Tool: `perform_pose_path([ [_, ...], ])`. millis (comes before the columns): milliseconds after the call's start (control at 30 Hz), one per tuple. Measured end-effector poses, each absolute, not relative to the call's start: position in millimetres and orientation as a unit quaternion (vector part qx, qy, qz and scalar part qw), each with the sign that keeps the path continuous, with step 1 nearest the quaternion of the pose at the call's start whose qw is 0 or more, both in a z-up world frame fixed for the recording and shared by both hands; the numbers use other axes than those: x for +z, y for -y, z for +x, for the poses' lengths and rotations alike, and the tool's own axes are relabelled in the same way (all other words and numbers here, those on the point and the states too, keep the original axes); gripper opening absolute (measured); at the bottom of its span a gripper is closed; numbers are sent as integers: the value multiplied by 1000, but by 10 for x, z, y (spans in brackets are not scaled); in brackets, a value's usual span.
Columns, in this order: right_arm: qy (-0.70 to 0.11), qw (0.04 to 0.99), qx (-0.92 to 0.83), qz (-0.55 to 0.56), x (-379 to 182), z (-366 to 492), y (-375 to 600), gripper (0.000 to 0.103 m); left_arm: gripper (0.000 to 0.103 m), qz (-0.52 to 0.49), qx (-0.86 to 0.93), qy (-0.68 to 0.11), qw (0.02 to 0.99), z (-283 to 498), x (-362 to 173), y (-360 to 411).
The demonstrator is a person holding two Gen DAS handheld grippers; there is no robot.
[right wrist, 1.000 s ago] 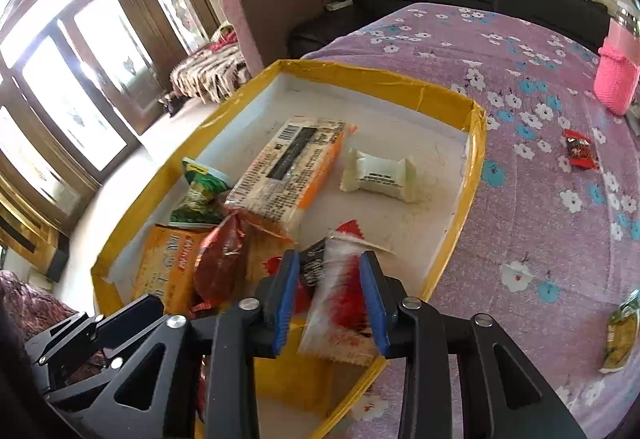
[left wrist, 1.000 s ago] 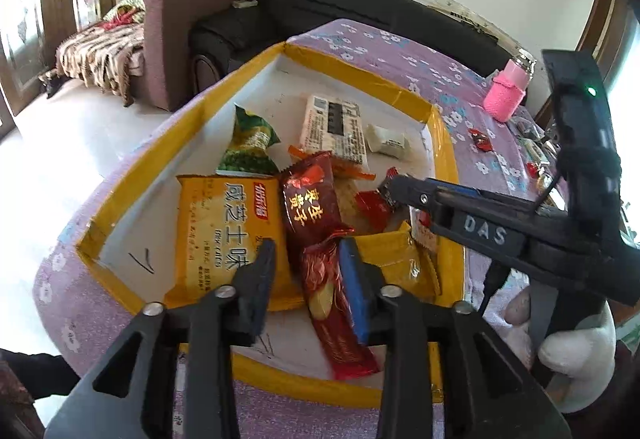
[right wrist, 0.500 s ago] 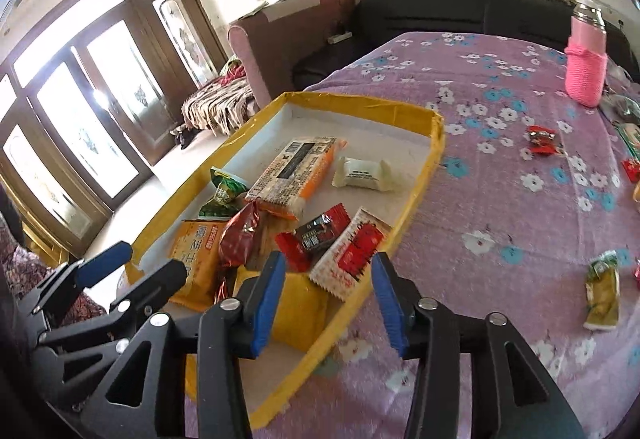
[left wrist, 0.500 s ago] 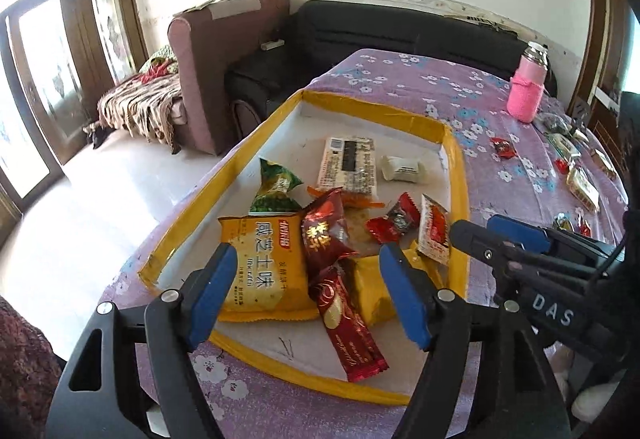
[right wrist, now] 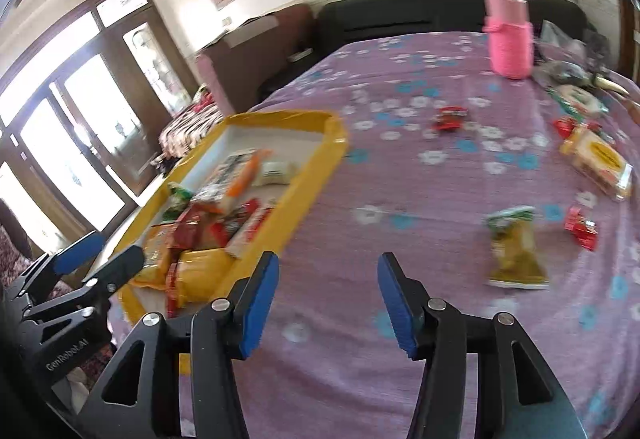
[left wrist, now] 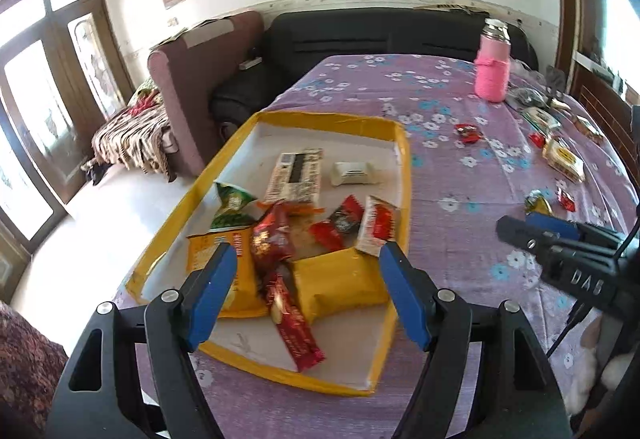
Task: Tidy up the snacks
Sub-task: 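Grasp the green-gold pea pack with left tool while right grasps red candy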
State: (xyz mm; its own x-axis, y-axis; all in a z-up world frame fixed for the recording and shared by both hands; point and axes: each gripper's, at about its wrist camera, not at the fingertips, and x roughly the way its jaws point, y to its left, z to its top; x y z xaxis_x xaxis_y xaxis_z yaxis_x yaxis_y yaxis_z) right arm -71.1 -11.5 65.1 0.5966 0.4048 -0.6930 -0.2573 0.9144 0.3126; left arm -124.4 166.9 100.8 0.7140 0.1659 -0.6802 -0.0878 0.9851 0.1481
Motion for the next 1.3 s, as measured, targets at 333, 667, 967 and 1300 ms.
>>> perform_pose_path([
  [333,-410,895,108,139,625,-812,1065,56,74,11,116,-370,922,-1128,1161,-2077],
  [667,-407,885,119,192,704,-512,1296,59,74,-8,-66,-401,914,-968,1181,-1348],
  [967,-376,895,-7,240,505,-25,2653,69,74,-11,-192,-463,865,-624,875,-488],
  [1300,-431,877,16,212,382,331,2469,68,74,-5,-155,-469,870,-510,721,-563],
])
